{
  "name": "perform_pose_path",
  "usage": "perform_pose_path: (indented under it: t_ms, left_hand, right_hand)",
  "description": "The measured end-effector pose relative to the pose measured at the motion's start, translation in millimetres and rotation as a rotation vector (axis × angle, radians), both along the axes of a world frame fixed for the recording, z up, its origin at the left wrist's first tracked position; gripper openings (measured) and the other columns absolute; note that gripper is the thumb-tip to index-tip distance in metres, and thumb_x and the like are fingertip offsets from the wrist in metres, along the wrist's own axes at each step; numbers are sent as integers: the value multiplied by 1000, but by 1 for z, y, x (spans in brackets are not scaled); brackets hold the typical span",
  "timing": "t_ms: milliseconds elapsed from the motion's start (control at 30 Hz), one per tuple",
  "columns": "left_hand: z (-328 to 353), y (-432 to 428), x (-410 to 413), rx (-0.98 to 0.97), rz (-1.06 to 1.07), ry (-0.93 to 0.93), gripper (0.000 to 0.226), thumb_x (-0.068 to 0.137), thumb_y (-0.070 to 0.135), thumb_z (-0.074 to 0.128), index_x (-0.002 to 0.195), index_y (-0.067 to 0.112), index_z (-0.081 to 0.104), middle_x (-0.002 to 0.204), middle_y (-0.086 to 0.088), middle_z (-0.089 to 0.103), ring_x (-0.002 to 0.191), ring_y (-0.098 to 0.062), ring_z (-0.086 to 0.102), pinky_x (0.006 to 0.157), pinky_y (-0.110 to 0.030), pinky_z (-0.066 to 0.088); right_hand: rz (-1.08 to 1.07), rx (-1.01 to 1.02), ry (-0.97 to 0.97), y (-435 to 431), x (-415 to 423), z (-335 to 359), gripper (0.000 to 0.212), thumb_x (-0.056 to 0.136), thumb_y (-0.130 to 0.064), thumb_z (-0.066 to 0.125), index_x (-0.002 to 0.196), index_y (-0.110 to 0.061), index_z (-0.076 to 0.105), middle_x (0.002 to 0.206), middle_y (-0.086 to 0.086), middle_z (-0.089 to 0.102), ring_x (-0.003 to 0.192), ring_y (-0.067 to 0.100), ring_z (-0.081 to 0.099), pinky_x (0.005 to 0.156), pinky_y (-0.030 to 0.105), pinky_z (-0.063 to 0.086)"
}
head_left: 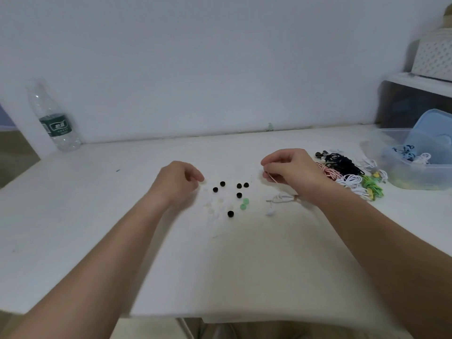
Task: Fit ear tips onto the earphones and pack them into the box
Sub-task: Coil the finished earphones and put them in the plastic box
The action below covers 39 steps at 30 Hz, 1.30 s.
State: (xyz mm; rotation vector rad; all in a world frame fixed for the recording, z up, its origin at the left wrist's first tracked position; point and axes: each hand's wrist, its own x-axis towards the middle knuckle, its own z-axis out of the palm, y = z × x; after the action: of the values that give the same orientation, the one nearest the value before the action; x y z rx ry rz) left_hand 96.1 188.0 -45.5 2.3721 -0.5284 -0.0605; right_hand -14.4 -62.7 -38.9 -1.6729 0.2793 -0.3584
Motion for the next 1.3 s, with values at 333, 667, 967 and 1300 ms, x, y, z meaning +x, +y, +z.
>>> perform_pose_path:
  t_ms: [333, 667, 967, 1300]
  left_hand:
    - [-12, 8, 3, 16, -144, 6, 15, 89, 21, 73, 90, 36, 75, 85, 10, 68, 75, -3, 60, 74, -19, 43]
    - [-15, -3, -3, -18, -131, -24, 9, 82, 36, 80, 78, 29, 75, 79, 13, 72, 67, 1, 60, 71, -23, 48]
    - [-17, -7, -4, 33, -124, -55, 10, 87, 30, 73, 77, 30, 70, 81, 14, 71, 73, -9, 63, 77, -31, 52]
    - [0, 1, -10, -186, -142, 211, 12, 95, 18, 68, 87, 9, 73, 67, 8, 70, 58, -8, 63, 55, -14, 46]
  right_hand:
    - [42, 100, 17, 5, 9, -12, 10, 88, 5, 66, 88, -2, 72, 73, 9, 71, 68, 17, 71, 70, 25, 59]
    - [109, 69, 14, 5, 10, -17, 8, 86, 7, 67, 90, 1, 71, 68, 10, 69, 63, 17, 67, 70, 26, 58]
    - [118, 88, 15, 2, 8, -17, 9, 87, 7, 68, 88, -1, 71, 68, 9, 69, 62, 16, 67, 71, 26, 60]
    - [176, 86, 4, 2, 3, -18, 12, 88, 3, 70, 89, -8, 73, 80, 8, 71, 68, 19, 70, 72, 28, 60]
